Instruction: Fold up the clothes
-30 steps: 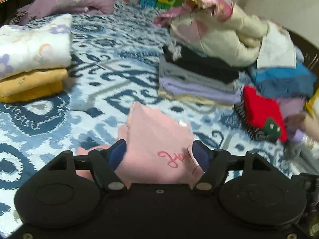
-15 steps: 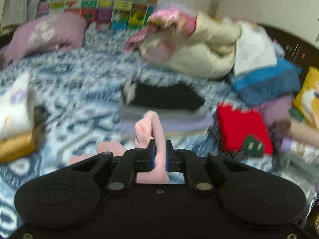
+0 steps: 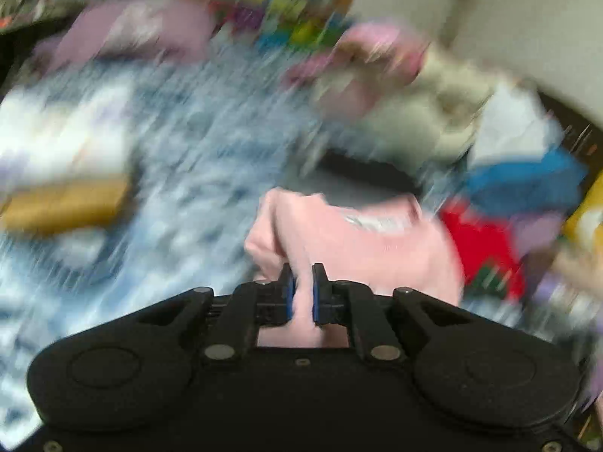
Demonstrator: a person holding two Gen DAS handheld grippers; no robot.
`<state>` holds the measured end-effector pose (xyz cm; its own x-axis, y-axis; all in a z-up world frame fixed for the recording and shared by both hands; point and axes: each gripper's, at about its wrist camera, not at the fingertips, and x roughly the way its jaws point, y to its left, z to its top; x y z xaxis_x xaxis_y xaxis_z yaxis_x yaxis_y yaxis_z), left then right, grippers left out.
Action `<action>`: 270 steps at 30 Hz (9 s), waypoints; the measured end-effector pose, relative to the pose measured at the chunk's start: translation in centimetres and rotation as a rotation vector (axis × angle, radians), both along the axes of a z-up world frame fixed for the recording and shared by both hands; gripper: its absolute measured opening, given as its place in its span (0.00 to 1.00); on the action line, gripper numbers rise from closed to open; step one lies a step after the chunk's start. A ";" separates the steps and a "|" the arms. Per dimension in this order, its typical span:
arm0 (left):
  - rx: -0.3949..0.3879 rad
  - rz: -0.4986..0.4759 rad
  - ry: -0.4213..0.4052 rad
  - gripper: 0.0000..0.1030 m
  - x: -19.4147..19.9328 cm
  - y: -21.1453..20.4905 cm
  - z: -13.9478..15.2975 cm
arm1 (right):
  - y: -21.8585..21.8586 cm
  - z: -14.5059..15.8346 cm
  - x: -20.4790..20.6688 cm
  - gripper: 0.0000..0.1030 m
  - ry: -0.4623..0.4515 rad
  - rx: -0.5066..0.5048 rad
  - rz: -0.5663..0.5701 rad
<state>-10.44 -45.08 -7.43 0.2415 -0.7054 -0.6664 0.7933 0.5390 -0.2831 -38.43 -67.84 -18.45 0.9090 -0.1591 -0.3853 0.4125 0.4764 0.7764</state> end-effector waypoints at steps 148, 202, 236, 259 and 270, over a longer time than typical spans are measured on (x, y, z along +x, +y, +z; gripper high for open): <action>-0.037 -0.190 0.090 0.05 -0.2 4.6 -5.7 | 4.4 2.8 8.8 0.10 0.427 -0.350 0.315; 0.129 0.083 -0.046 0.42 6.8 0.0 -6.0 | 3.0 -1.3 -2.8 0.65 0.228 -0.202 -0.176; 0.081 0.171 0.024 0.40 9.7 -2.3 -6.4 | 1.1 -0.4 -5.6 0.76 0.136 -0.354 -0.394; 0.053 0.239 -0.144 0.02 8.9 4.0 -1.5 | 1.2 -1.4 -4.7 0.80 0.170 -0.332 -0.391; 0.076 0.366 -0.191 0.02 10.2 12.4 -1.1 | 0.9 -1.7 -4.8 0.80 0.175 -0.313 -0.395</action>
